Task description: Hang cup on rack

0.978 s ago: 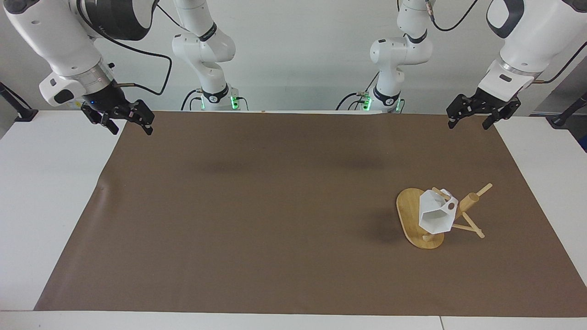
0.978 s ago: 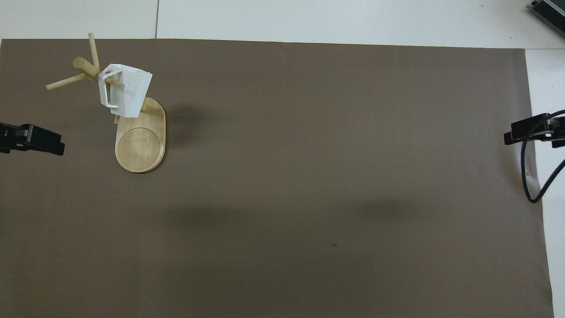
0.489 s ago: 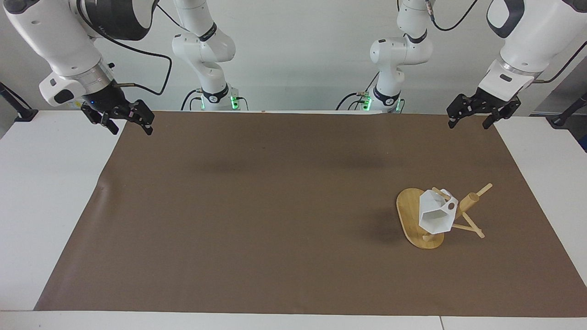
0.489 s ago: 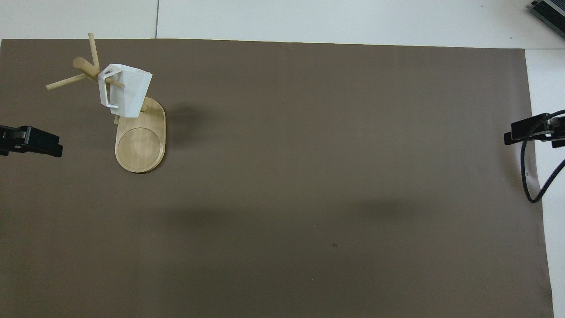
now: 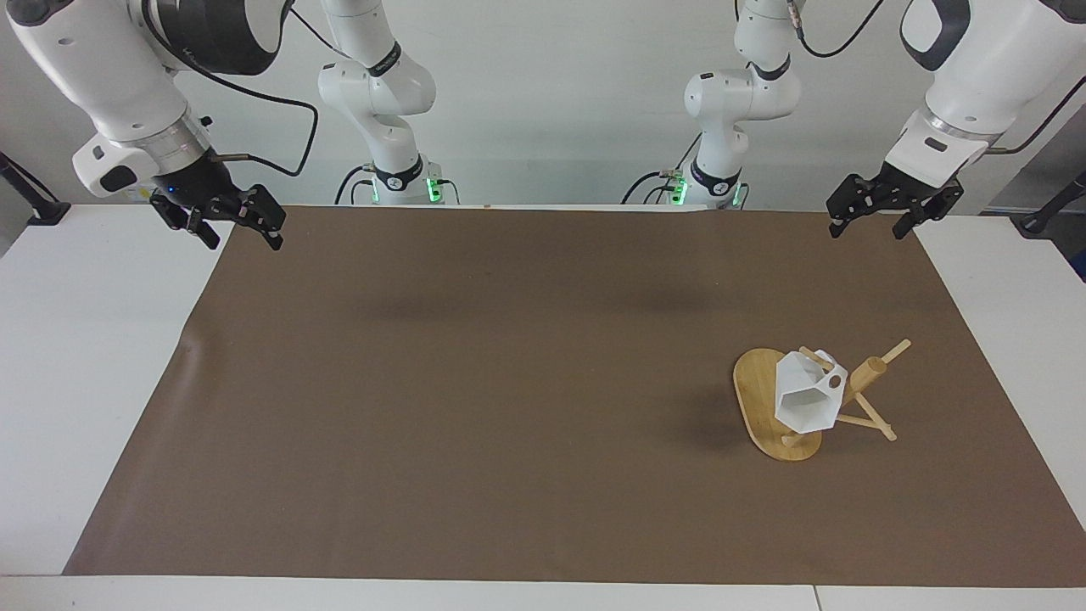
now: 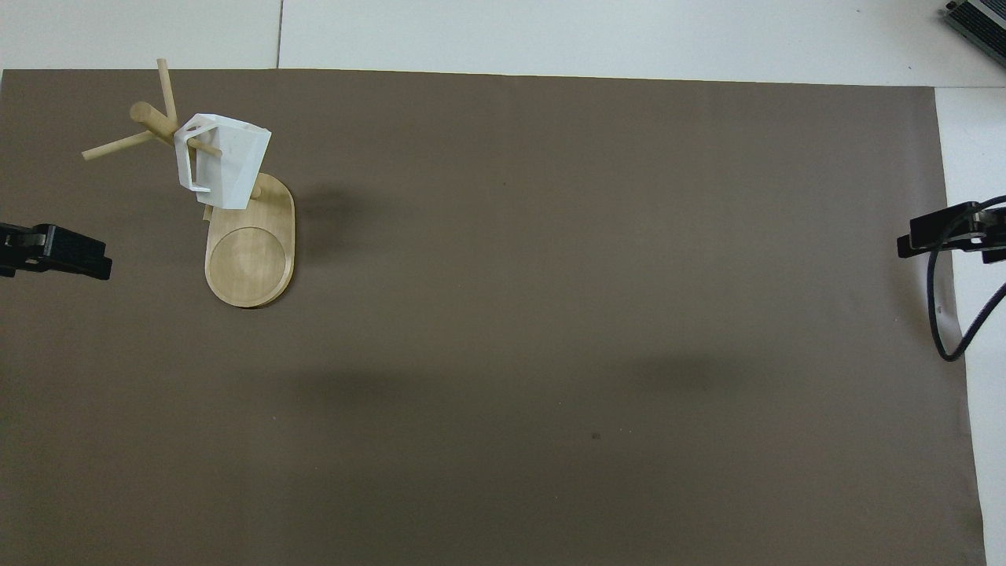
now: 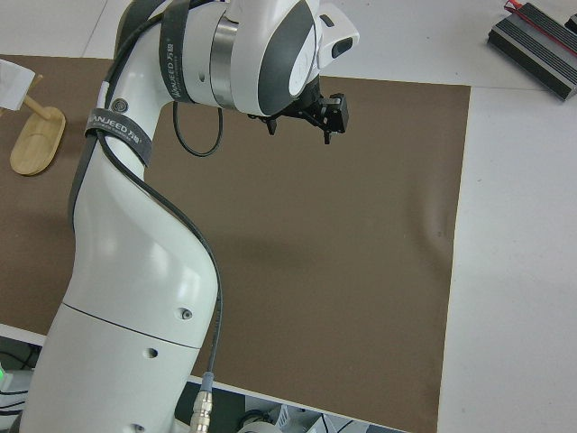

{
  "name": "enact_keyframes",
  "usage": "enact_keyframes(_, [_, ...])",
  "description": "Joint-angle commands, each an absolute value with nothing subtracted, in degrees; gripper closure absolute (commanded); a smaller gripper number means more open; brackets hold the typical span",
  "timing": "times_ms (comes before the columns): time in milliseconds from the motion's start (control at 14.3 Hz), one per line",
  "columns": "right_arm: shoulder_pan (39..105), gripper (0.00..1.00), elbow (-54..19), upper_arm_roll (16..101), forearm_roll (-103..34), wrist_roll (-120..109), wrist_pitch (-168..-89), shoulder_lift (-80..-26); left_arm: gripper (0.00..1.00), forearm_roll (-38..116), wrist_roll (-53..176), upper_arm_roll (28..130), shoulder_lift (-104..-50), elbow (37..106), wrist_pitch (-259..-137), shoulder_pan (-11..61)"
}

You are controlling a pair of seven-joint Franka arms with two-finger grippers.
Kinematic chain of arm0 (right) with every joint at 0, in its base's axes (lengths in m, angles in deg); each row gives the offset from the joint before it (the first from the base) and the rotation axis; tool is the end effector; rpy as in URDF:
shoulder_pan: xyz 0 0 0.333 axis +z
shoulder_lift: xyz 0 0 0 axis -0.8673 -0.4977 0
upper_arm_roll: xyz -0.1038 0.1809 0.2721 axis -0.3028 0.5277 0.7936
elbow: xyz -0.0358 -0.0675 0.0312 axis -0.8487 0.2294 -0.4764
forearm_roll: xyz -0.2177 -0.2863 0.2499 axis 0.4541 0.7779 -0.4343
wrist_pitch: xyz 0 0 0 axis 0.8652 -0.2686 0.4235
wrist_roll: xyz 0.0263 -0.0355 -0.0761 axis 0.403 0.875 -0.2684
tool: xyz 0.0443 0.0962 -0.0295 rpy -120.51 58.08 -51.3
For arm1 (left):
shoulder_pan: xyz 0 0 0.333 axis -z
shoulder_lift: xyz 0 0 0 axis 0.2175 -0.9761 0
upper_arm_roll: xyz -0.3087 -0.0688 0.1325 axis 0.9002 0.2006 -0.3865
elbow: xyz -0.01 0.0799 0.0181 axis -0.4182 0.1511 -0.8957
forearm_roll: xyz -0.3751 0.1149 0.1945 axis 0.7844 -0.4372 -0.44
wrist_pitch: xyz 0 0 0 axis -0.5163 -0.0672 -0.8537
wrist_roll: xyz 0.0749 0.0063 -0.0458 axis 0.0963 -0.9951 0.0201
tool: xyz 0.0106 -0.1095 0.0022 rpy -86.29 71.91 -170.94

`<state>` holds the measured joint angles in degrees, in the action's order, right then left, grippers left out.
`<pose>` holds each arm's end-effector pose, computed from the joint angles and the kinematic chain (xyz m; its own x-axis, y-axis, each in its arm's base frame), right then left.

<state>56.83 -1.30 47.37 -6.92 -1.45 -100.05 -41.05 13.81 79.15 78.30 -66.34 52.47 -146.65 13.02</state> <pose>0.6144 -0.0734 0.6339 0.9972 -0.0668 -0.0339 -0.0684 -0.9964 -0.0505 0.5884 -0.0261 0.6492 0.9951 -0.0870 -0.0479 -0.0872 -0.9962 -0.0010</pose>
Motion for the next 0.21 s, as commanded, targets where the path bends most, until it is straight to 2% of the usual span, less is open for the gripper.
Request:
enact_keyframes(0, [56.81,0.00,-2.97,47.67,-5.82,-0.59,-100.27,-39.59,0.00,12.82,78.98,78.23,-64.80,54.41,-147.25,12.92])
enact_keyframes(140, [56.81,0.00,-2.97,47.76,-5.82,-0.59,-100.36,-39.59,0.00,12.81,78.98,78.23,-64.80,54.41,-147.25,13.00])
